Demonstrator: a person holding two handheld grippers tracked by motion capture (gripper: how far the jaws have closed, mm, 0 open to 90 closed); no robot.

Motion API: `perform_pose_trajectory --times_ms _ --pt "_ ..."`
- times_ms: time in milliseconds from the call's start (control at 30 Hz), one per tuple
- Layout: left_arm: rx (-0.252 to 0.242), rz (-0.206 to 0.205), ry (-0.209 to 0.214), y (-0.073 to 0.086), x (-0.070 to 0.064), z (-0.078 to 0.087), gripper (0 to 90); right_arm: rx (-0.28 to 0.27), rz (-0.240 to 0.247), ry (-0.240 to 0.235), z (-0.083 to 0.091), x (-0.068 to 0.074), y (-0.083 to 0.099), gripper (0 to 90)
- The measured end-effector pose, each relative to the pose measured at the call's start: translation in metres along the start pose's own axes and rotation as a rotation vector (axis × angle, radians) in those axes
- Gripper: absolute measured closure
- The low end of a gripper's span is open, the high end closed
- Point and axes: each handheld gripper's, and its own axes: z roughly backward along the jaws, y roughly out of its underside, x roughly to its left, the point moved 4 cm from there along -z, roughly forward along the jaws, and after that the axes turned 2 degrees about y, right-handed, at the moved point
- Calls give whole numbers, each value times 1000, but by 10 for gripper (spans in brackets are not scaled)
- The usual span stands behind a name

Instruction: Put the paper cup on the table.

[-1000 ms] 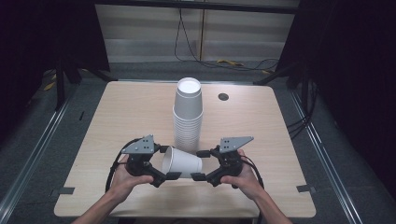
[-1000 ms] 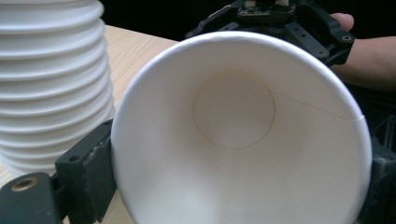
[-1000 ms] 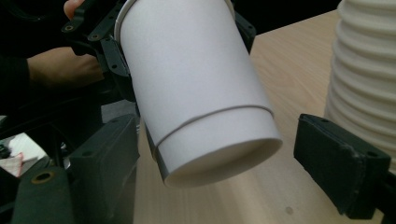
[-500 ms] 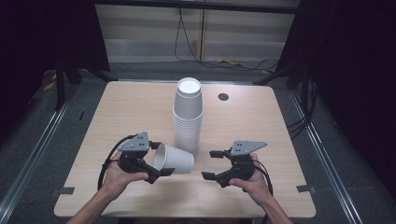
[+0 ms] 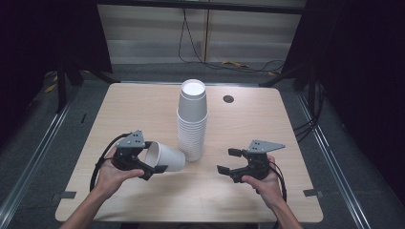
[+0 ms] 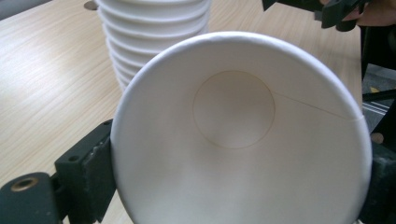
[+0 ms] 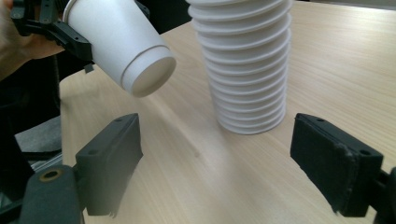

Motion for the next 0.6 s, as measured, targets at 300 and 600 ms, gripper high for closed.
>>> perform_pose_trajectory --times_ms 300,600 --pt "34 34 -68 6 18 7 87 -18 -10 51 2 -10 0 146" --pt "40 68 -157 6 35 19 85 -8 -13 32 -1 -11 3 148"
